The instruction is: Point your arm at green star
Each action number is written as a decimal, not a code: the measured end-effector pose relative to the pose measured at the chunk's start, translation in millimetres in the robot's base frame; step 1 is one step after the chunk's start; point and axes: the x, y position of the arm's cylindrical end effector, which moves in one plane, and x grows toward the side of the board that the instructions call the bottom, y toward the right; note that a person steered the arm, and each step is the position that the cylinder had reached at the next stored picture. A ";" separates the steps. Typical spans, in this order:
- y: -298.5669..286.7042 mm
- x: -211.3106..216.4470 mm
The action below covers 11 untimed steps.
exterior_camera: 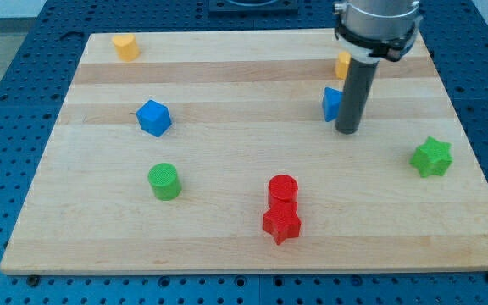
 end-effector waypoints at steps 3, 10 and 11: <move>80.9 -19.2; 176.1 14.3; 183.4 14.3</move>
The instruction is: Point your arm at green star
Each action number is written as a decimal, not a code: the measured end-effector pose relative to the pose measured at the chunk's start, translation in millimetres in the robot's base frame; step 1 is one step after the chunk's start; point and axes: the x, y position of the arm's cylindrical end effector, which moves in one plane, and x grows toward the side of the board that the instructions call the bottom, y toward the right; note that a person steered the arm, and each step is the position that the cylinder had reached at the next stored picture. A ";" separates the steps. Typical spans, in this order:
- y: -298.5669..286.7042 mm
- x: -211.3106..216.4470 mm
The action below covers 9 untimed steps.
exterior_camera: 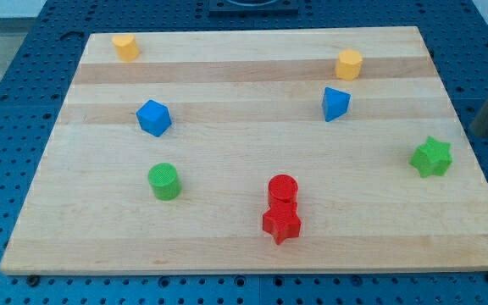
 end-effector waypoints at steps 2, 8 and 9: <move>22.0 -0.3; 7.3 40.2; -13.7 47.4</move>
